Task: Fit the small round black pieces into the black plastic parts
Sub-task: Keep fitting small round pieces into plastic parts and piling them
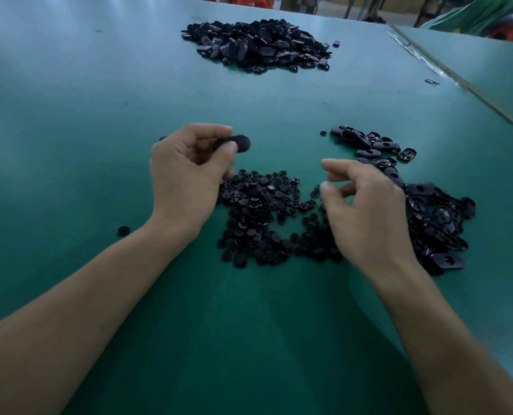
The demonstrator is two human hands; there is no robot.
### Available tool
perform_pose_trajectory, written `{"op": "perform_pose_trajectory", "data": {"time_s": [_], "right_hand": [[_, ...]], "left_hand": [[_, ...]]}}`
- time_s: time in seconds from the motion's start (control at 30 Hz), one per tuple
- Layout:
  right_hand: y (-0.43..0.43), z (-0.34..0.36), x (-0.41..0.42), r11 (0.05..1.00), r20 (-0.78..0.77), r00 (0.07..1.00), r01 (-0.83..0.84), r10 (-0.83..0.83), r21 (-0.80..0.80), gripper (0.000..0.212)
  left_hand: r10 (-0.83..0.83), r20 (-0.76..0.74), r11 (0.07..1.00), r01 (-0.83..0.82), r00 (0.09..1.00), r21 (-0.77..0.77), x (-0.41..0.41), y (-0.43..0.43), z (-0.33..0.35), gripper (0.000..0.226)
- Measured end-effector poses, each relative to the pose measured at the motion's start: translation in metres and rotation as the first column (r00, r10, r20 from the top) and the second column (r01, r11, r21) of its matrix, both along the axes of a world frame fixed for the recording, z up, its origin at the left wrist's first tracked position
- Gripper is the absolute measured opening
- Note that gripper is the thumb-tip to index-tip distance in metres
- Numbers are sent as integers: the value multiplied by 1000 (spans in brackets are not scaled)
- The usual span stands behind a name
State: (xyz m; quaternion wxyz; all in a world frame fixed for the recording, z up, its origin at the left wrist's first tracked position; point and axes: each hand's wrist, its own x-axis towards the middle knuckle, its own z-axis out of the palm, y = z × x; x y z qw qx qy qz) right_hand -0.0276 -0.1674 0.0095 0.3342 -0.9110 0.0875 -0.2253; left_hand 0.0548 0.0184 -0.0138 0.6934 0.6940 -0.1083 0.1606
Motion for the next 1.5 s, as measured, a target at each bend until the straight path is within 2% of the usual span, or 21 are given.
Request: {"op": "perform_pose_trajectory", "data": {"time_s": [0.07,0.13,0.23,0.33,0.5,0.7,0.8,0.87,1.0,1.17,1.3,1.5], "right_hand": [[-14,3,7,983,-96,993,53,-71,-174,37],[-25,5,17,947,-224,965,61,-137,-316,43],[-36,7,31,917,-381,899,52,-215,-396,49],[-43,6,41,906,-466,843,55,-267,-420,46],[-47,4,45,887,-372,888,79,-270,-456,30],[-50,1,46,930,-312,929,80,-200,-359,15],[-50,2,45,950,-273,944,101,-186,-297,16],[-49,3,45,958,-252,950,119,-186,-259,25],[-46,3,41,951,-199,962,124,-185,-285,42],[-40,7,36,932,-73,980,149,-183,-329,37],[-41,8,35,925,-137,966,162,-220,-344,39],[-44,7,34,928,-238,940,154,-243,-339,43]], "left_hand": [[93,-33,996,-92,995,10,5,3,0,20],[165,3,980,-164,986,109,9,7,1,18],[248,97,924,-266,964,275,16,18,5,17],[289,86,866,-299,953,400,22,26,5,15],[322,15,799,-281,946,532,23,28,2,16],[366,21,726,-300,930,619,25,29,1,22],[353,44,748,-310,935,586,27,30,-1,21],[342,77,770,-326,937,549,26,29,-1,14],[278,155,793,-318,948,520,20,22,2,7],[117,187,850,-195,975,488,-3,4,8,7],[3,176,879,-86,984,470,-19,-11,6,11],[-32,125,886,-29,992,463,-18,-12,-1,13]]}}
